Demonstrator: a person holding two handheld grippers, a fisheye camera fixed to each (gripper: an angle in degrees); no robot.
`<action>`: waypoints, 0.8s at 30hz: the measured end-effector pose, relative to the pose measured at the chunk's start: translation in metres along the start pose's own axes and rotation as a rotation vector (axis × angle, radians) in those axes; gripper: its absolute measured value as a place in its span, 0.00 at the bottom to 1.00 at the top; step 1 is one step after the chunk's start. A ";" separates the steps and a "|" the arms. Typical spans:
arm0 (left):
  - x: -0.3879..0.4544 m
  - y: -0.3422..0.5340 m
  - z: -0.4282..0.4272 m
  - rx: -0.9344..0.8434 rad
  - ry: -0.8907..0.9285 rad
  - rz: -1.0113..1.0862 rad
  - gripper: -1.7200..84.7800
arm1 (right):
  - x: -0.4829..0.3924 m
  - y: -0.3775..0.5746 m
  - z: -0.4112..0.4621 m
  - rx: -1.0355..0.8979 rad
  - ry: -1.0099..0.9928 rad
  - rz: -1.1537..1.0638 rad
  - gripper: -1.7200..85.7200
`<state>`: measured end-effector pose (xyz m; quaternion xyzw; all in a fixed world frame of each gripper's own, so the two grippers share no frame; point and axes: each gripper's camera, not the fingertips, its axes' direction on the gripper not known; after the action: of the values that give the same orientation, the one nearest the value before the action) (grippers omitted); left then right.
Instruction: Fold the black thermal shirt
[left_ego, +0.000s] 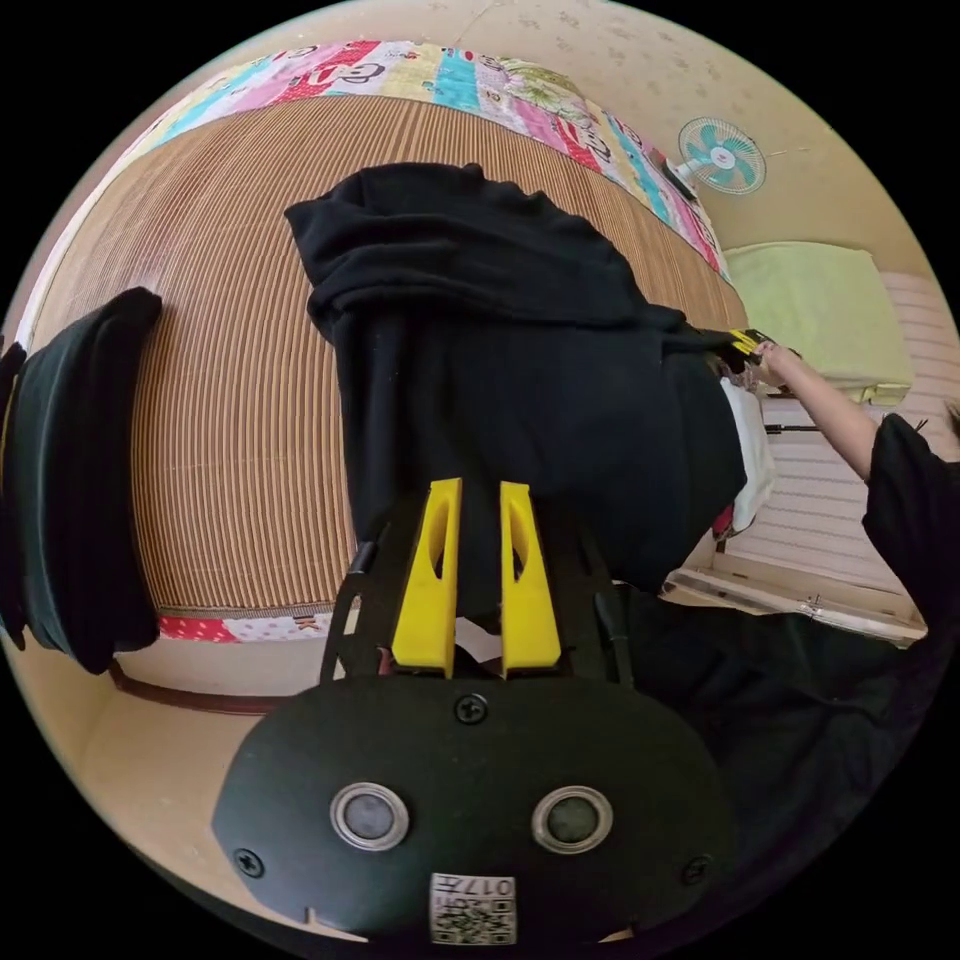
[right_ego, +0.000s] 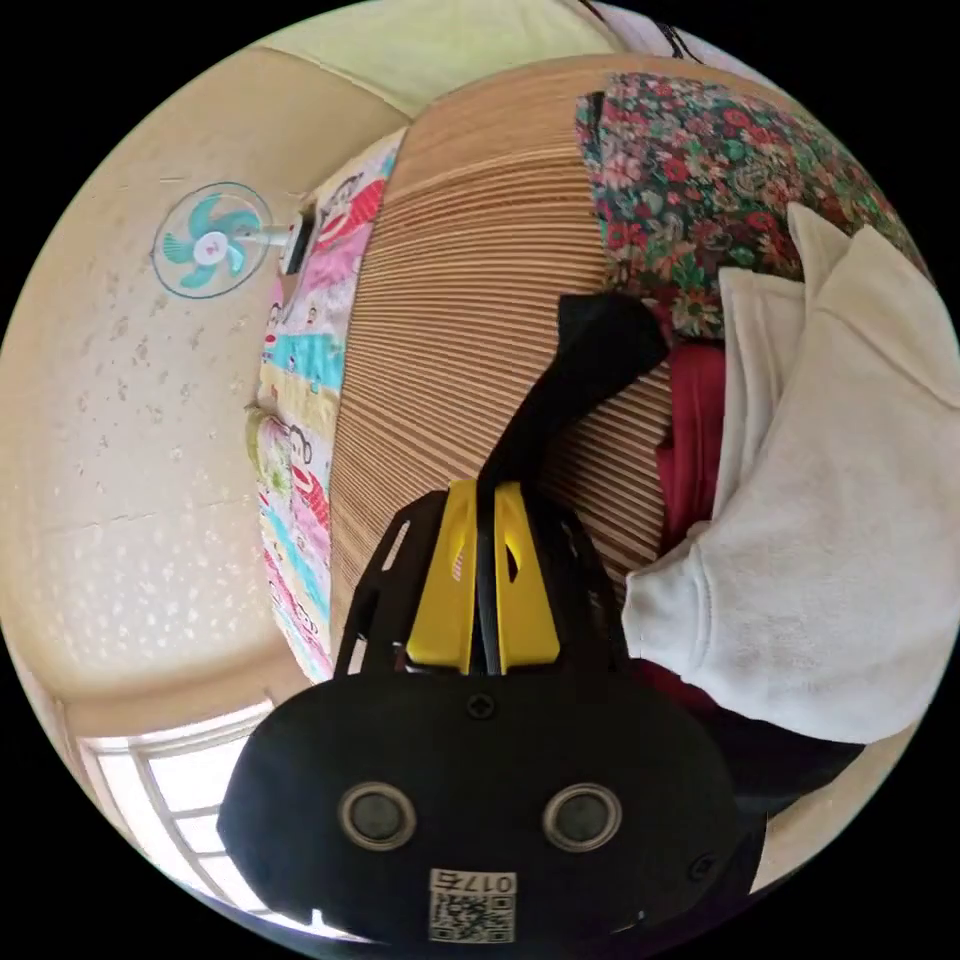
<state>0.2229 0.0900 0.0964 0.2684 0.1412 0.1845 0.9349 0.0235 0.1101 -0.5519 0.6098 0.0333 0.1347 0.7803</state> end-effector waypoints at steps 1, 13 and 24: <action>-0.003 0.005 0.000 0.009 0.003 -0.019 0.10 | -0.041 0.019 -0.012 0.033 -0.005 -0.161 0.06; -0.053 0.056 -0.007 0.090 0.059 -0.192 0.11 | -0.214 0.431 0.156 -0.711 -0.126 -1.072 0.08; -0.163 0.127 0.023 -0.239 0.202 -0.075 0.17 | -0.046 0.393 0.071 -0.894 0.200 -0.976 0.11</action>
<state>0.0514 0.1107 0.2126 0.1298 0.2213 0.1910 0.9475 -0.0722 0.1182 -0.1618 0.1276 0.3184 -0.1769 0.9225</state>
